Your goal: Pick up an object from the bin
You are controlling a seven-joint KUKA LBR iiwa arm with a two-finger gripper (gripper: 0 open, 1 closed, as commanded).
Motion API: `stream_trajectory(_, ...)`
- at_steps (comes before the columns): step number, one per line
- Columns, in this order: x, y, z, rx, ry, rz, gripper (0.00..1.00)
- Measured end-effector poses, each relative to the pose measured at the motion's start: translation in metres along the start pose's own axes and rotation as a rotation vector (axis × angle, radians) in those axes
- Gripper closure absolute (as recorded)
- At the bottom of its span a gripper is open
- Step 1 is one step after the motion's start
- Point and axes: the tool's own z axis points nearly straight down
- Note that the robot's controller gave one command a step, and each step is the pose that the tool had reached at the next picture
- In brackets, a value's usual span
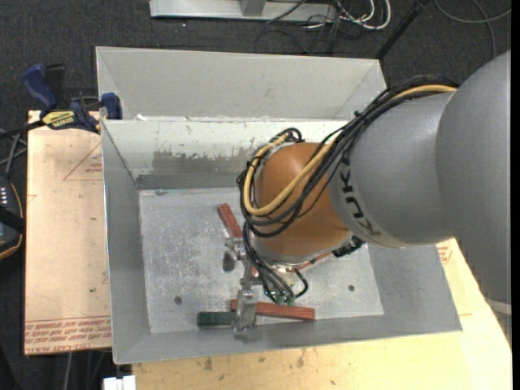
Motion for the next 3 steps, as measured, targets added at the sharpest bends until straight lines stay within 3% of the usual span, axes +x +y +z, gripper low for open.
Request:
stream_trajectory(1, -0.001, 0.0, -0.003, -0.001, -0.005, 0.002, 0.0)
stream_trajectory(2, -0.009, 0.008, 0.003, 0.0, -0.009, -0.096, 0.0)
stream_trajectory(3, -0.004, 0.02, 0.065, -0.001, -0.017, -0.35, 1.0)
